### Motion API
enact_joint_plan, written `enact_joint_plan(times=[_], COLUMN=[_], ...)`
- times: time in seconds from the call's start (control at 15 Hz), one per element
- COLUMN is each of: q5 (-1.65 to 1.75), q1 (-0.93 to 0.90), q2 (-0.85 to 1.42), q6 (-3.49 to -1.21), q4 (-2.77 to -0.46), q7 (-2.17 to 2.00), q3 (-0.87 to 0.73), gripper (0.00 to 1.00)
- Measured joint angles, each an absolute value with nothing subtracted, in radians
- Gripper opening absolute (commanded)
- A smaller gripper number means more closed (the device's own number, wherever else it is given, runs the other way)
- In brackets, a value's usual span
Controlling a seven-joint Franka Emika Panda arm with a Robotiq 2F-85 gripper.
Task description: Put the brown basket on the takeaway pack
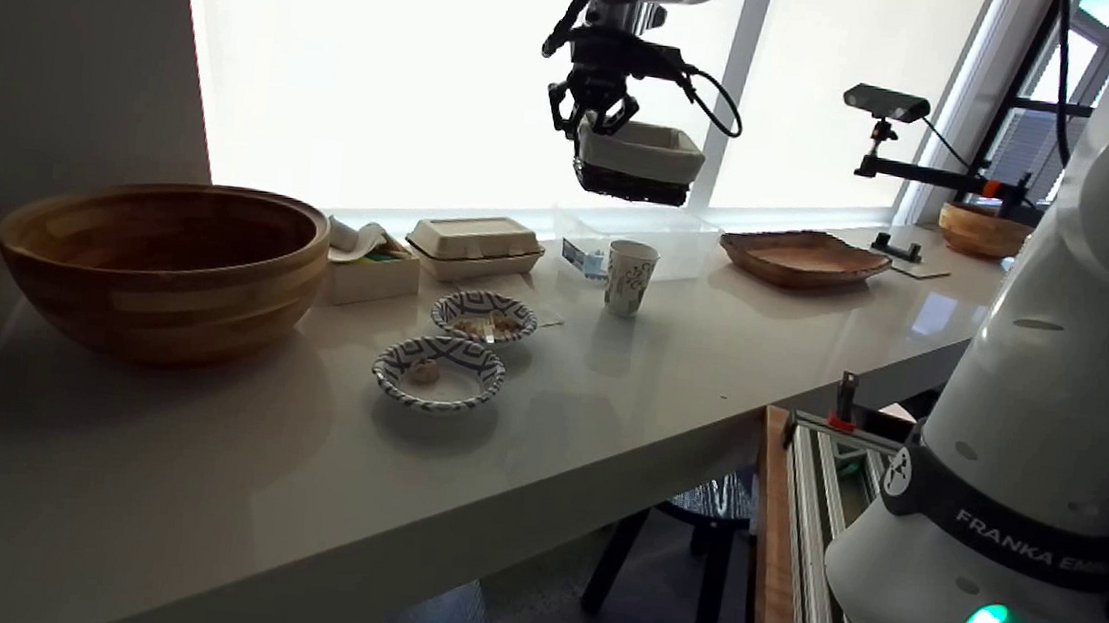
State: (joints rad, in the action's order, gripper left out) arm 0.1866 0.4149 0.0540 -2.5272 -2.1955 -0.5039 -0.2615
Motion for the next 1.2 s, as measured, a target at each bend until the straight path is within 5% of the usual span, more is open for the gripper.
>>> enact_joint_plan(times=[1.2], q5=[-0.069], q1=[0.374], q2=[0.563], q6=[-2.483], q4=[-1.556], q7=[-0.048], q3=[-0.166], gripper=[0.04])
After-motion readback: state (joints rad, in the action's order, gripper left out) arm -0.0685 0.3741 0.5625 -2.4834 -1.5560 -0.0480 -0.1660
